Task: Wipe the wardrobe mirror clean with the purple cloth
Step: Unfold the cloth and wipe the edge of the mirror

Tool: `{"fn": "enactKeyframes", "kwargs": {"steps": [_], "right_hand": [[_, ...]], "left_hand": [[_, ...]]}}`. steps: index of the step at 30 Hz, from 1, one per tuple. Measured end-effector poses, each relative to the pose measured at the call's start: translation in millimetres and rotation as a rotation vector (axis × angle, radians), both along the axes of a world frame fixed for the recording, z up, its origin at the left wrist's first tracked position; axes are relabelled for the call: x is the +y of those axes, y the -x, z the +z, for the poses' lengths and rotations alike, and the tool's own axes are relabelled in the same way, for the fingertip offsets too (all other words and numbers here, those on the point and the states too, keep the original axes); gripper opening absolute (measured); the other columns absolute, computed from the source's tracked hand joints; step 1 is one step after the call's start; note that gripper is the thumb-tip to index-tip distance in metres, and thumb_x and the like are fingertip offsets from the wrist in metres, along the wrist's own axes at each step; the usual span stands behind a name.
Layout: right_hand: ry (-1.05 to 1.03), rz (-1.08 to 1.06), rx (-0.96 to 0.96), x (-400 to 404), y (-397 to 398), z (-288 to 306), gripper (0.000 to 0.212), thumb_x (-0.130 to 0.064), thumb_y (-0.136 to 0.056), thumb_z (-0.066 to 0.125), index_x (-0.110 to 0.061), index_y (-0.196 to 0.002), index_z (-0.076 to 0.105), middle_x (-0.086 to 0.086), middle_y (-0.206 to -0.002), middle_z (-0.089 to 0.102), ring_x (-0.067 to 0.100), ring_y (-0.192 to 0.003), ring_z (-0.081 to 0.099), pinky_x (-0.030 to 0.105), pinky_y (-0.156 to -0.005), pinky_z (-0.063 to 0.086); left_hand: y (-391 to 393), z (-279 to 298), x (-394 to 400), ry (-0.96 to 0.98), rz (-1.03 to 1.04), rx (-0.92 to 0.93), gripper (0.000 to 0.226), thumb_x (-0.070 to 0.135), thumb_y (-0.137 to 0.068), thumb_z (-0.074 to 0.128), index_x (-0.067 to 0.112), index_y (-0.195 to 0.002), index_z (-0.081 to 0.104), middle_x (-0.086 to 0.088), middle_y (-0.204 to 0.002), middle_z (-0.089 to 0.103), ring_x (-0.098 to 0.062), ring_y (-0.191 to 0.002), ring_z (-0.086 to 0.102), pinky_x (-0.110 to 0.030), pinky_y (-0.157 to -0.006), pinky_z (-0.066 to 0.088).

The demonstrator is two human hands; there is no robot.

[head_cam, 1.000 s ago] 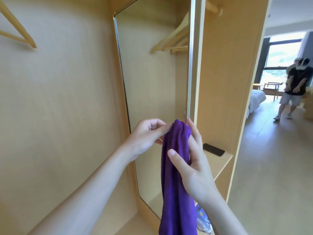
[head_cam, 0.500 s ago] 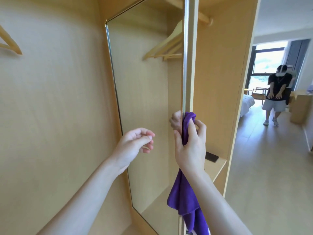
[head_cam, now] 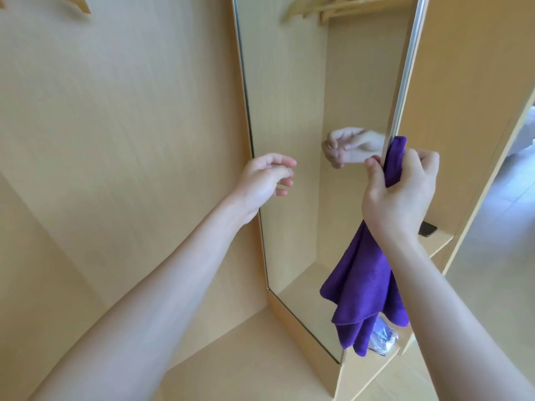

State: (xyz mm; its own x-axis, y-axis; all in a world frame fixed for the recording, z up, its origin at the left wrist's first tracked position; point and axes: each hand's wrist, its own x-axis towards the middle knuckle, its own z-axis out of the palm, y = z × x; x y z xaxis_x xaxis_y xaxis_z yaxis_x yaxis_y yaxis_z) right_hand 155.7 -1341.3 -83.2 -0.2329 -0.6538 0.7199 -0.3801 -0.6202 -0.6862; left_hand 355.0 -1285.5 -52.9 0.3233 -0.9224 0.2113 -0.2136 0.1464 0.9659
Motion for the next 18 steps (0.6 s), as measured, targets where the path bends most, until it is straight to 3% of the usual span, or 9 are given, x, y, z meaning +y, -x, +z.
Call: {"fn": "enactKeyframes", "kwargs": {"steps": [4, 12, 15, 18], "right_hand": [[0.042, 0.044, -0.016, 1, 19, 2, 0.031, -0.02, -0.095, 0.064, -0.012, -0.078, 0.04, 0.006, -0.099, 0.041, 0.003, -0.075, 0.033, 0.001, -0.068, 0.031], [0.056, 0.163, -0.021, 7, 59, -2, 0.032, -0.02, -0.093, 0.067, -0.013, -0.078, 0.04, 0.005, -0.095, 0.041, 0.01, -0.077, 0.037, 0.003, -0.069, 0.031], [0.074, 0.195, -0.025, 12, 80, -2, 0.034, -0.018, -0.091, 0.07, -0.013, -0.076, 0.039, 0.005, -0.092, 0.042, 0.01, -0.076, 0.037, 0.004, -0.069, 0.031], [0.125, 0.226, -0.033, 21, 104, -2, 0.038, -0.014, -0.09, 0.072, -0.016, -0.074, 0.038, 0.004, -0.089, 0.042, 0.007, -0.074, 0.038, 0.005, -0.07, 0.032]], "left_hand": [[-3, -8, -10, -0.02, 0.142, 0.015, 0.019, 0.001, -0.095, 0.055, 0.013, -0.104, 0.066, -0.003, -0.094, 0.061, -0.014, -0.08, 0.061, -0.03, -0.073, 0.053], [-11, -17, -41, -0.078, 0.4, 0.043, 0.027, 0.005, -0.093, 0.055, 0.015, -0.118, 0.059, -0.007, -0.109, 0.06, -0.016, -0.09, 0.06, -0.029, -0.073, 0.054], [-7, -14, -49, -0.107, 0.452, 0.012, 0.036, 0.007, -0.092, 0.056, 0.015, -0.127, 0.053, -0.01, -0.12, 0.06, -0.016, -0.095, 0.058, -0.034, -0.085, 0.051], [1, -8, -55, -0.147, 0.512, -0.015, 0.059, 0.006, -0.09, 0.057, 0.017, -0.146, 0.041, -0.009, -0.143, 0.05, -0.022, -0.122, 0.054, -0.044, -0.111, 0.043]]}}
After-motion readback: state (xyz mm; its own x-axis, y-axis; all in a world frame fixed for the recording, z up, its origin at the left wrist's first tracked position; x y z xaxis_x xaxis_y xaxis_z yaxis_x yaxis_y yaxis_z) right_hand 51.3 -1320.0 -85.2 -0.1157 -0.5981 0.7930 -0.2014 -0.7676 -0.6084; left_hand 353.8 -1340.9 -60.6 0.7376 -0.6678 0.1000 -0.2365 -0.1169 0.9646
